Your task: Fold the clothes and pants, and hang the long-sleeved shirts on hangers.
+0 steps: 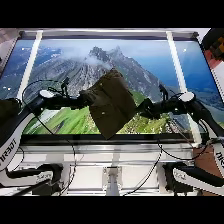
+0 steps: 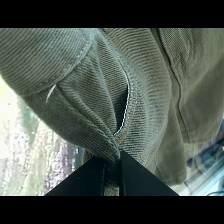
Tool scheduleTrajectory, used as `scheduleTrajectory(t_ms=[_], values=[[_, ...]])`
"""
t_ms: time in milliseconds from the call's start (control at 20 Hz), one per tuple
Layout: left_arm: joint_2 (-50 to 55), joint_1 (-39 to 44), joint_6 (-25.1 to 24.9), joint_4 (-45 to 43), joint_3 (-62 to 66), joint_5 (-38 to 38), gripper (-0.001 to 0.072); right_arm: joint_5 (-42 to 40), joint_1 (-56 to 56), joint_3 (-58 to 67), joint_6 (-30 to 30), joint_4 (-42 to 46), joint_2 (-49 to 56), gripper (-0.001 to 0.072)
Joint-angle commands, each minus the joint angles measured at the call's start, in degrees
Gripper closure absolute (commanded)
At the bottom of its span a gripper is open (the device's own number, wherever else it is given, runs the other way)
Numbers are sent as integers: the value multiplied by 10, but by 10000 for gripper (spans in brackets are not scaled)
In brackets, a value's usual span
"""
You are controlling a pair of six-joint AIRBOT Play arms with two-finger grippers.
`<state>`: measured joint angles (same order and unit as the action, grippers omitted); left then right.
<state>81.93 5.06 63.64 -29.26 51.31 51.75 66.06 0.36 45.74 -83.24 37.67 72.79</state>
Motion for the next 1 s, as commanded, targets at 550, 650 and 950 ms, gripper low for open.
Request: scheduleTrajectory(t_ms=[550, 650, 950], values=[[-2, 11, -11, 0, 1, 21, 676, -134, 28, 15, -7, -58, 60, 694], [-3, 19, -11, 0, 1, 23, 676, -147, 23, 43, -7, -54, 60, 694], [-19, 31, -11, 0, 1, 15, 676, -120, 9, 105, -94, 93, 60, 312]])
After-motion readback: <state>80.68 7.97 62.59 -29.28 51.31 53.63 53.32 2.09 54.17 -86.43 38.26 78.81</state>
